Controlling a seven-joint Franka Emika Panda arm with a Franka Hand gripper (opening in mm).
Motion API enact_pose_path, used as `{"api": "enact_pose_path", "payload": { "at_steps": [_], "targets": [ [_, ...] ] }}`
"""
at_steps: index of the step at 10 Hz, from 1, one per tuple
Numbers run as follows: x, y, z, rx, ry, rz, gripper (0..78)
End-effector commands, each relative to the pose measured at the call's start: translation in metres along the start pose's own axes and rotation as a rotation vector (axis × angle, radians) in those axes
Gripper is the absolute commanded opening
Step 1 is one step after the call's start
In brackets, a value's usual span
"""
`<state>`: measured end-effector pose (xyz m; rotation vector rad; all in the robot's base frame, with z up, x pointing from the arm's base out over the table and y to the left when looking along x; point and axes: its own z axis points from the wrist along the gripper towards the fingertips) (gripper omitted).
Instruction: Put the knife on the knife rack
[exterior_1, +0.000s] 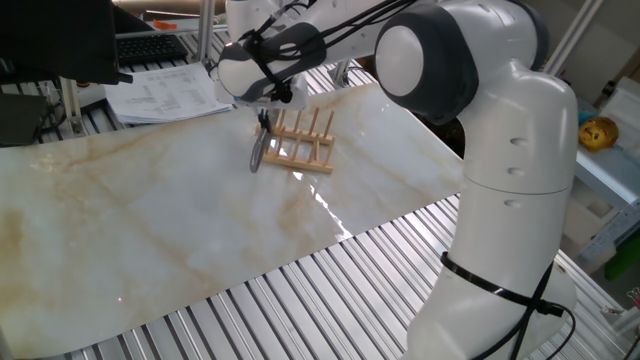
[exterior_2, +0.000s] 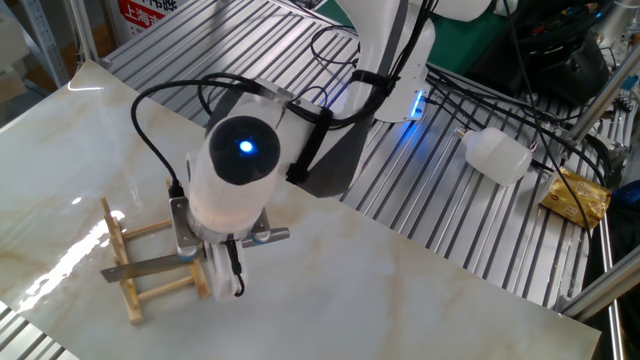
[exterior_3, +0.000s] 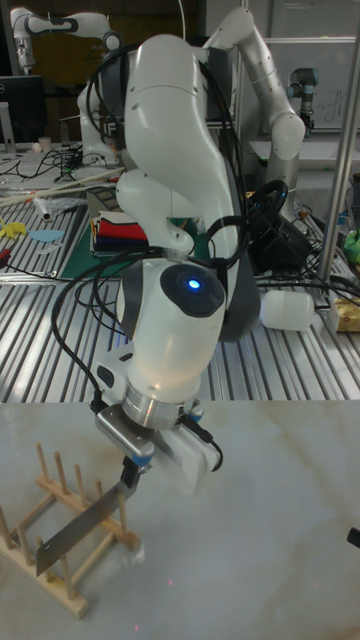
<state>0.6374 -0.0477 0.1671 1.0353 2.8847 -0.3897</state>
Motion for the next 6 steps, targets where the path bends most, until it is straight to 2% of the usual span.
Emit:
{"api": "enact_pose_path", "payload": {
  "at_steps": [1,3,6],
  "targets": [
    [-0.003,0.002,-0.001,-0.003,-0.005,-0.003,1.1],
    [-0.005,0.005,0.002,-0.002,-0.006,-0.009,1.1],
    [-0.015,0.000,-0.001,-0.003,0.000,-0.025,1.1]
  ]
}}
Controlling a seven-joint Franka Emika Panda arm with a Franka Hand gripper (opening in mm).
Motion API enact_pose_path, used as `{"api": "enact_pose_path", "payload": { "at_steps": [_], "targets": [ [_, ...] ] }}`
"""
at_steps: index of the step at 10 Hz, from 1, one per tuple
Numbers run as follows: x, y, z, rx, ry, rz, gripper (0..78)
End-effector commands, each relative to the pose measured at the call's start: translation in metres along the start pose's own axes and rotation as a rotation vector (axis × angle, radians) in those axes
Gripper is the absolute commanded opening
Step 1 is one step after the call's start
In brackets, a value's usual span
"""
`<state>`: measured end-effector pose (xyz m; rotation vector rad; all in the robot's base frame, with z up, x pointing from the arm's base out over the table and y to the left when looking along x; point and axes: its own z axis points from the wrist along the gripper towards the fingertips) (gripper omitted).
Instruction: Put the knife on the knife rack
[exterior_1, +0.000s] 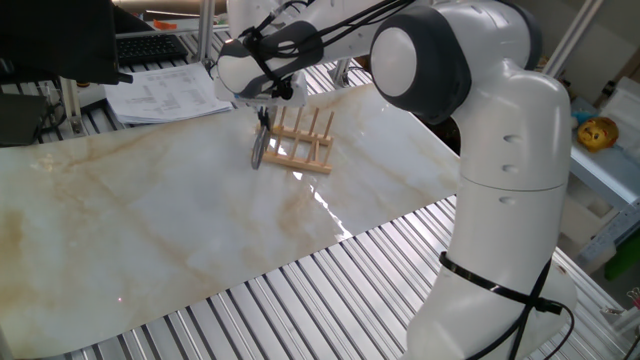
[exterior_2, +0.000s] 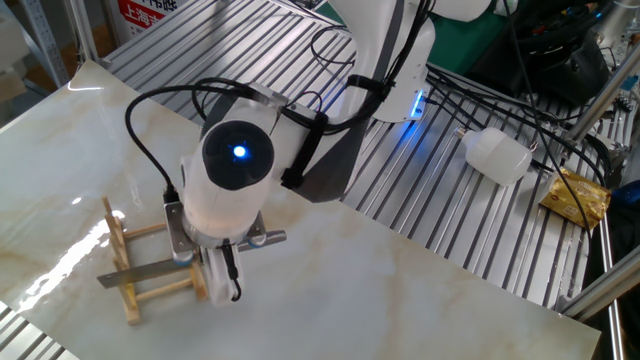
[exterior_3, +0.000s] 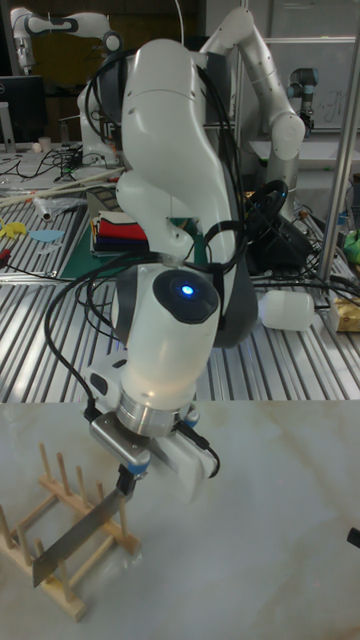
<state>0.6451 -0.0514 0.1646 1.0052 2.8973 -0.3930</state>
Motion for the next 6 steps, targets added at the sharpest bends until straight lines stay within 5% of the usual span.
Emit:
{"api": "enact_pose_path", "payload": {
  "at_steps": [1,6],
  "targets": [
    [-0.0096,-0.0041,-0.0043,-0.005,0.002,-0.008,1.1],
    [-0.0122,0.0004,0.0042,-0.010,0.000,-0.006,1.1]
  ]
}}
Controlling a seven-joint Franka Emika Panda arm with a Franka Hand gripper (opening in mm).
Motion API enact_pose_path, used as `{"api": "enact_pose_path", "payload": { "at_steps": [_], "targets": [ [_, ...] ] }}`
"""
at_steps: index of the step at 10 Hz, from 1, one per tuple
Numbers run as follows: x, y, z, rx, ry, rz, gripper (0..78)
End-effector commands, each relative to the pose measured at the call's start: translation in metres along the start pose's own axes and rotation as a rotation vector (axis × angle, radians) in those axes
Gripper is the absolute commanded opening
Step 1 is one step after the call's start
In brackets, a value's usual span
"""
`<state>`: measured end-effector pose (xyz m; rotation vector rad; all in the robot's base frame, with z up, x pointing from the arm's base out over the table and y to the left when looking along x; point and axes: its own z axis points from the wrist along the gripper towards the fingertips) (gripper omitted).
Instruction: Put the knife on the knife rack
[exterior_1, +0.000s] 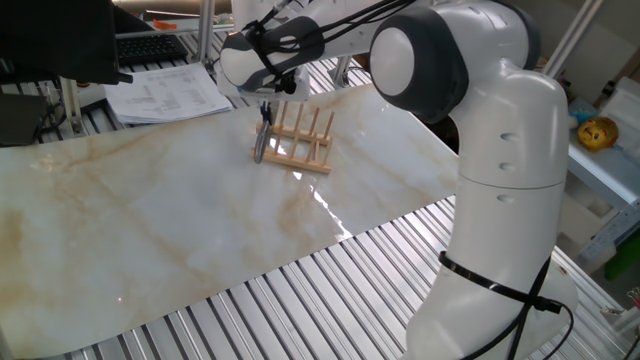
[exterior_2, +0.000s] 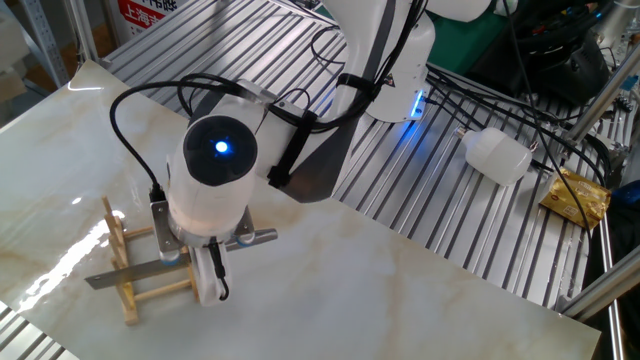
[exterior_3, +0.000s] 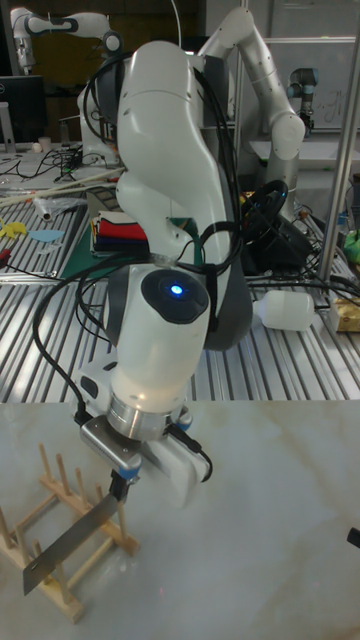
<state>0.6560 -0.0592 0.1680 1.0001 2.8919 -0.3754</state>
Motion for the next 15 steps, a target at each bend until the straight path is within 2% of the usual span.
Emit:
{"api": "enact_pose_path", "payload": {
  "at_steps": [1,13,15],
  "targets": [
    [0.0014,0.0003,0.0062,0.004,0.006,-0.009,1.1],
    [-0.0016,-0.0023,0.0063,0.012,0.012,-0.031,1.1],
    [-0.0080,-0.0060,0.0018,0.027,0.032,-0.054,1.1]
  ]
}}
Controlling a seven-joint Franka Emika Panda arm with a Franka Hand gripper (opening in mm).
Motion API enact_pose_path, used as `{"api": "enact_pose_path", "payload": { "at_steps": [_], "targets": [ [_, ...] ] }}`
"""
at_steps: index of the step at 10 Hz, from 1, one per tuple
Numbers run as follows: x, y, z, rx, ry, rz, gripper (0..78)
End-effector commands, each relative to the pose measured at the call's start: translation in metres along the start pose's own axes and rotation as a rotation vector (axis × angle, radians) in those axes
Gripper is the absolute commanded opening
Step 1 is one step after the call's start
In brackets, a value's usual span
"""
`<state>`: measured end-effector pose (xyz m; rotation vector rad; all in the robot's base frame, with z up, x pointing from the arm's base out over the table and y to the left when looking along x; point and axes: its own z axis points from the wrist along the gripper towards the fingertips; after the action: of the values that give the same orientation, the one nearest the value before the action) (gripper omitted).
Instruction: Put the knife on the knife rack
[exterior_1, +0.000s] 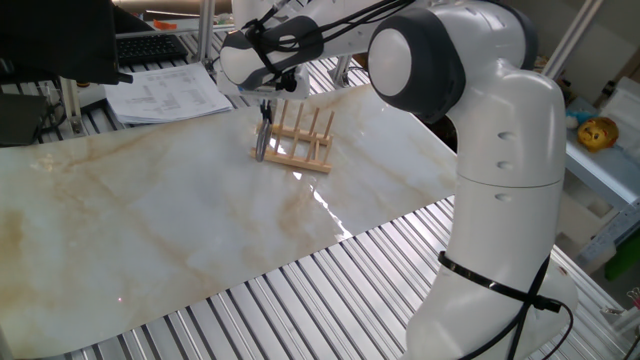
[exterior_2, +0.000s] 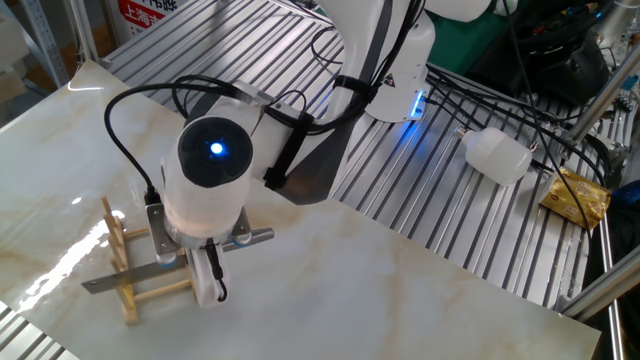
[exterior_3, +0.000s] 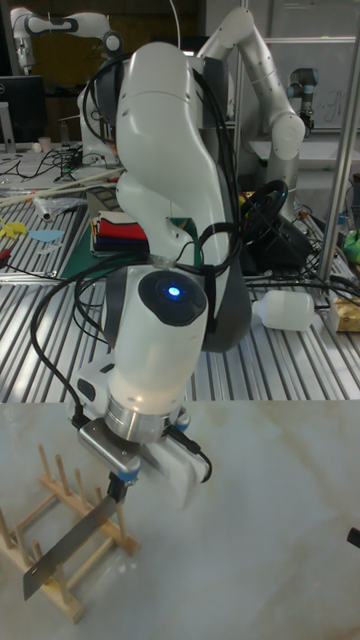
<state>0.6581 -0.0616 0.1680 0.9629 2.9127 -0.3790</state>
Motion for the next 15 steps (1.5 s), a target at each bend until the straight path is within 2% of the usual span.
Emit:
{"api": "enact_pose_path", "payload": {
  "at_steps": [1,4,8,11,15],
  "targets": [
    [-0.008,-0.007,-0.003,0.029,0.042,-0.030,1.1],
    [-0.009,-0.009,-0.012,0.033,0.054,-0.032,1.1],
    [-0.009,-0.005,-0.009,0.016,0.051,-0.030,1.1],
    [-0.010,-0.002,-0.006,0.017,0.051,-0.033,1.1],
    [-0.012,-0.006,-0.002,0.016,0.051,-0.044,1.1]
  ]
}}
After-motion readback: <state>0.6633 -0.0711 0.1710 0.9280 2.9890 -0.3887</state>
